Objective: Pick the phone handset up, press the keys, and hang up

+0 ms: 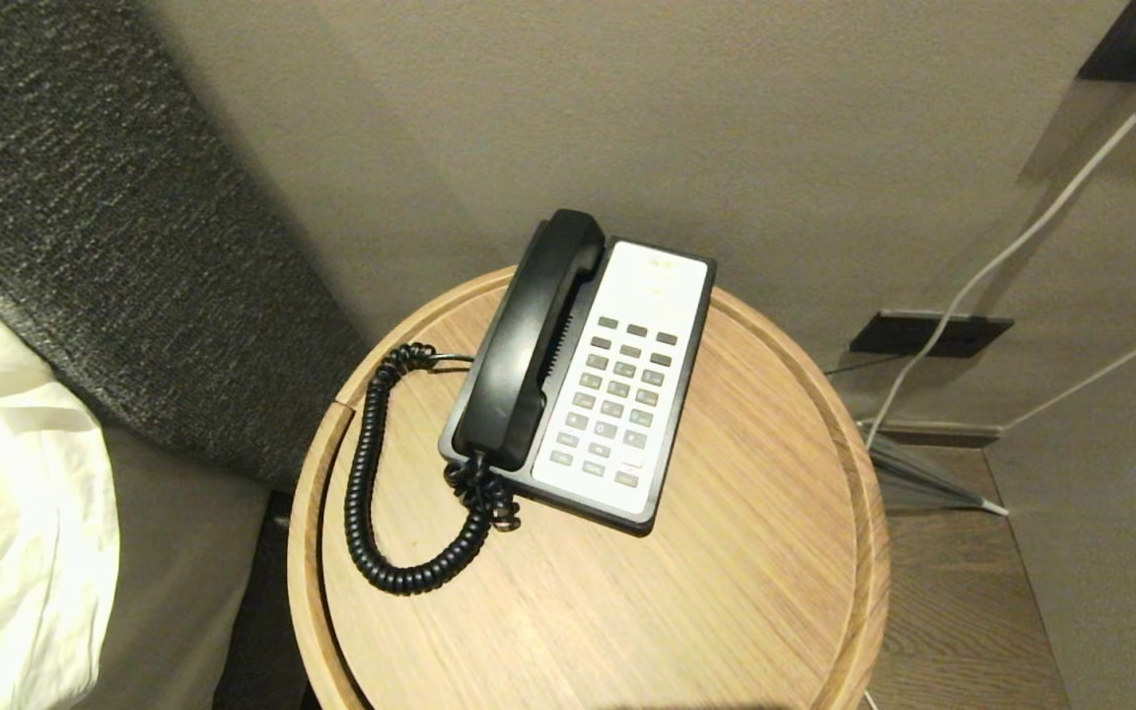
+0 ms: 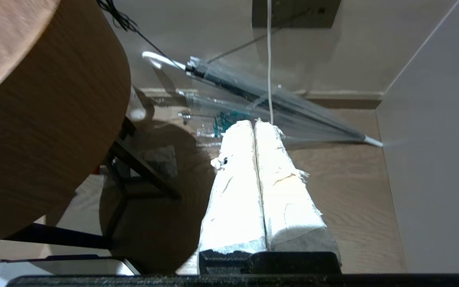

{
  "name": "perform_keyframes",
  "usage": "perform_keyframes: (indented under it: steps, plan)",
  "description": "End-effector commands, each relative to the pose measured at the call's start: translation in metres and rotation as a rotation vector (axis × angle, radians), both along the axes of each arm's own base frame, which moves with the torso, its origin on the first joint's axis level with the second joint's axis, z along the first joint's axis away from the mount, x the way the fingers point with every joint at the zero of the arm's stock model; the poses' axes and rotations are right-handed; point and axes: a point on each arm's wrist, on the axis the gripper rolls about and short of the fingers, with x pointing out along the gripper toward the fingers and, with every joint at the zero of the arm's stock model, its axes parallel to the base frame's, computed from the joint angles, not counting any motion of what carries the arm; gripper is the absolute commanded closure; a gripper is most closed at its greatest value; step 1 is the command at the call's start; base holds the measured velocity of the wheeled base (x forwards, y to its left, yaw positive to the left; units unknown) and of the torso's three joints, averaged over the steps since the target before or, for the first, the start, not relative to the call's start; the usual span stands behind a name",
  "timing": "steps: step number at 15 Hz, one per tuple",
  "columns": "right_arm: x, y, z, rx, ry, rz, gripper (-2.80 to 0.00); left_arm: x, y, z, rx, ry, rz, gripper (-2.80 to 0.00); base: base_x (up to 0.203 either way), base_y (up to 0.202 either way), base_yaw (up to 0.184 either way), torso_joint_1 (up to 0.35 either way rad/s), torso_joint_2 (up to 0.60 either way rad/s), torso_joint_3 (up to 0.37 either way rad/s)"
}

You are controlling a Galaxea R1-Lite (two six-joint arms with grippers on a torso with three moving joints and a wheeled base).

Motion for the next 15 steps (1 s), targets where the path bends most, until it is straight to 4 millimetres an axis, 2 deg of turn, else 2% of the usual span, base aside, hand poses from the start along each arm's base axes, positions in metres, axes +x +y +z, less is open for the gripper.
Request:
perform_keyframes:
  steps: [1, 15]
  plan:
    - [0.0018, 0.0000, -0.0059, 0.000, 0.022, 0.000, 0.00, 0.0033, 0.0000, -0.0110, 0.000, 0.040, 0.000, 0.00, 0.000, 0.000, 0.000, 0.011, 0.00, 0.183]
    - [0.0018, 0.0000, -0.0059, 0.000, 0.022, 0.001, 0.00, 0.0033, 0.0000, -0.0110, 0.000, 0.040, 0.000, 0.00, 0.000, 0.000, 0.000, 0.002, 0.00, 0.203]
